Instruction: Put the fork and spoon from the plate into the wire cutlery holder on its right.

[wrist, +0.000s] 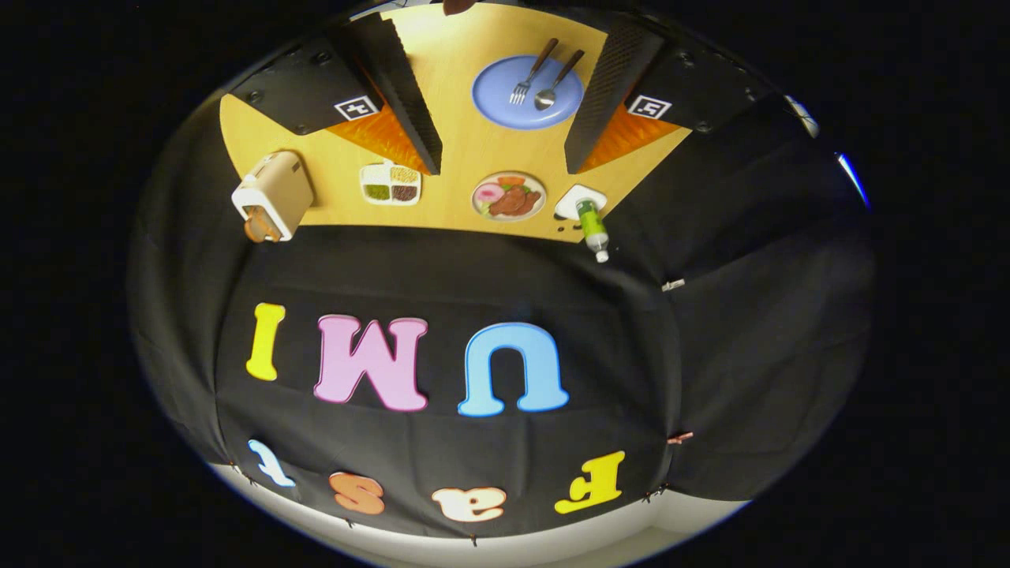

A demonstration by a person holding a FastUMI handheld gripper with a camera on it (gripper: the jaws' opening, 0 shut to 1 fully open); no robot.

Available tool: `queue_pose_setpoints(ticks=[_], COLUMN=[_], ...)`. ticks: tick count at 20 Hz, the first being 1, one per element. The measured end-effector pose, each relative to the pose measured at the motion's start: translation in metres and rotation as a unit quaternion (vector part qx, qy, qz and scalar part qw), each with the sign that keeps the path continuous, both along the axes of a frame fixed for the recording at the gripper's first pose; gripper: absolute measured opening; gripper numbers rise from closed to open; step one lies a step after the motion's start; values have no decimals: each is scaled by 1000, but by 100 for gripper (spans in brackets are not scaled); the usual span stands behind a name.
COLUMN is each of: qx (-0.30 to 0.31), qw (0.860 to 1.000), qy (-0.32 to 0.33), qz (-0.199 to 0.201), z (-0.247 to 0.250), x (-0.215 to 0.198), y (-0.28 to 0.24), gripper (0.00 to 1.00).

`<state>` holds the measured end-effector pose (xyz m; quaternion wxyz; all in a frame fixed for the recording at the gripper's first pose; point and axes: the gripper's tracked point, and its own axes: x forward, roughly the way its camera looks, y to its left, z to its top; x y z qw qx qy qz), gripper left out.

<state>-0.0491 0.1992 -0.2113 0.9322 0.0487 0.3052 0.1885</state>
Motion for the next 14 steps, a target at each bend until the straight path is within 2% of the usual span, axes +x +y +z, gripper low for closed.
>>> queue_pose_setpoints(ticks=[5, 10, 14], qx=[-28, -60, -79], qw=[994, 984, 972], qy=[96, 156, 213], qz=[53, 61, 52], z=[-93, -172, -237], x=[-36, -50, -60], y=[42, 58, 66], gripper=[98, 99, 98])
